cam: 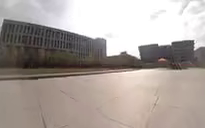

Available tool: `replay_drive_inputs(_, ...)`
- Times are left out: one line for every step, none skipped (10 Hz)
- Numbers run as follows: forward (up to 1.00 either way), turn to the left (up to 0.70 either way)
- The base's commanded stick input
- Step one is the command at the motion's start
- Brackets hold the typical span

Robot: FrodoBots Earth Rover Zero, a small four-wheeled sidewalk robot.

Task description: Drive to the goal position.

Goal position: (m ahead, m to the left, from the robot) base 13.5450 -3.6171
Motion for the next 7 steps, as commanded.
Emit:
replay_drive_inputs(1.0, 0.02)
replay_drive_inputs(1.0, 0.02)
replay_drive_inputs(1.0, 0.02)
replay_drive_inputs(1.0, 0.02)
replay_drive_inputs(1.0, 0.02)
replay_drive_inputs(1.0, 0.02)
replay_drive_inputs(1.0, 0.02)
